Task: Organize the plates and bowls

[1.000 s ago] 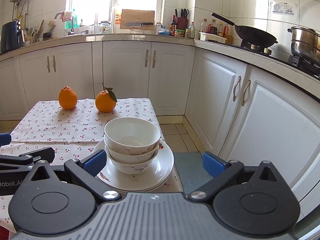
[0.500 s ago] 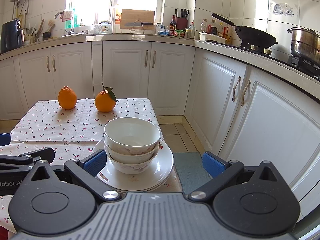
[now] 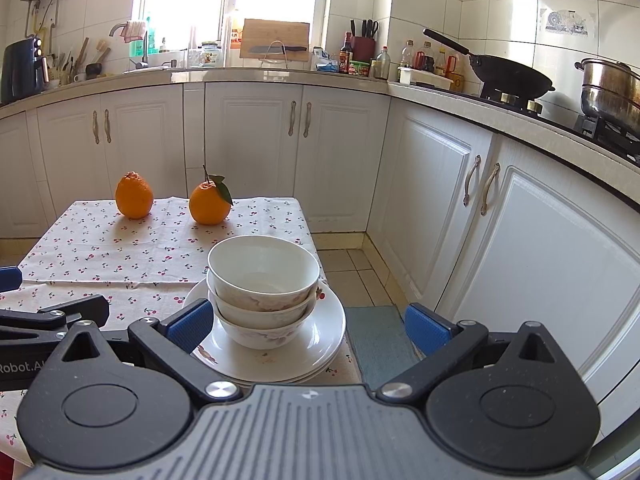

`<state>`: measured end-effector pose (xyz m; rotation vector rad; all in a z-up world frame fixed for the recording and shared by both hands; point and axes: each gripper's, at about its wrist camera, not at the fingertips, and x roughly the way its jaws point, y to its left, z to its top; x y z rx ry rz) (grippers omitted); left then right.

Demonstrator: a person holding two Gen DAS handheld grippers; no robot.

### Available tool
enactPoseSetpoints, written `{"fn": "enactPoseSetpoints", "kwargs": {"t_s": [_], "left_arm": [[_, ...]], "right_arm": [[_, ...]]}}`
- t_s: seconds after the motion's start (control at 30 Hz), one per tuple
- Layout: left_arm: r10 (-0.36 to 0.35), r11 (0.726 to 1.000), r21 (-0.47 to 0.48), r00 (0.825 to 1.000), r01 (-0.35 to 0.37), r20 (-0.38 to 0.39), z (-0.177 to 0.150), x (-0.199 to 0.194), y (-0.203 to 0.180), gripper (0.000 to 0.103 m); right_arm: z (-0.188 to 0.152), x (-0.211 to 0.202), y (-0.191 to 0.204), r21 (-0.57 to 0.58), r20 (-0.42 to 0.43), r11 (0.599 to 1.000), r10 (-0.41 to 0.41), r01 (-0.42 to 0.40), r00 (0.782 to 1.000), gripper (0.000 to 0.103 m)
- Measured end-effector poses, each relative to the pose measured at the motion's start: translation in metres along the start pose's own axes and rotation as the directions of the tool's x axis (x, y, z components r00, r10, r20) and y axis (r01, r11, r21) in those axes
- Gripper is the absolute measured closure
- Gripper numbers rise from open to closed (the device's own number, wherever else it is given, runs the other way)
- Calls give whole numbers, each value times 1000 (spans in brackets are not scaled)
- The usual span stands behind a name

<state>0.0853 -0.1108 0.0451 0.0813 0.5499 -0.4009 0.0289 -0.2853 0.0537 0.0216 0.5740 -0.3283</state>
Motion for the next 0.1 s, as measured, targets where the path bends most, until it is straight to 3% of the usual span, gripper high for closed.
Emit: {"fn": "enactPoseSetpoints", "kwargs": {"t_s": [0.1], "left_arm": [[0,1000,1,1000,0,-1,0,1,1,1]], "right_arm": [[0,0,1,-1,-1,1000,-1,1,1000,0]]}}
